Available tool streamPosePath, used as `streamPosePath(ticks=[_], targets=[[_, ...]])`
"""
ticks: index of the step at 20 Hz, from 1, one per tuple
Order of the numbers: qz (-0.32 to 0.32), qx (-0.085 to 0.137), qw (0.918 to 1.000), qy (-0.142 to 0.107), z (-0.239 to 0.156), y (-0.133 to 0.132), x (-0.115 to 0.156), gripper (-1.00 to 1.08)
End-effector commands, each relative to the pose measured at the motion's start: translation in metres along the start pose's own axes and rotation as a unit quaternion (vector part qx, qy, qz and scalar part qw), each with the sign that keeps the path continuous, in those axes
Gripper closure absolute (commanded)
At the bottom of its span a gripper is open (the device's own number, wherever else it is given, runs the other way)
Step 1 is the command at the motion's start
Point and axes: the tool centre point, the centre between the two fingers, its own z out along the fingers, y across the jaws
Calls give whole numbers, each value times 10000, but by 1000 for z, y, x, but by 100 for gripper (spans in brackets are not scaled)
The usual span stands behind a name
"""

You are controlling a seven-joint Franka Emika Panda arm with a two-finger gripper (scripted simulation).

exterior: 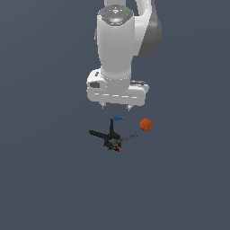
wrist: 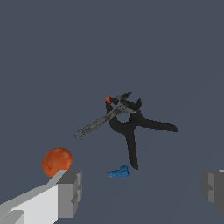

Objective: Pick up a designated object from a clutter of objects.

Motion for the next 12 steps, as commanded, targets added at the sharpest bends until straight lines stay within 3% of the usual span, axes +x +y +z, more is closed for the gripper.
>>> streamPosePath(ticks=[1, 7, 12], targets=[[269, 45, 9996, -7, 12, -4, -3, -92], [1066, 153, 9942, -33, 47, -15, -15, -92], [1757, 214, 9842, -58, 74, -21, -27, -92]])
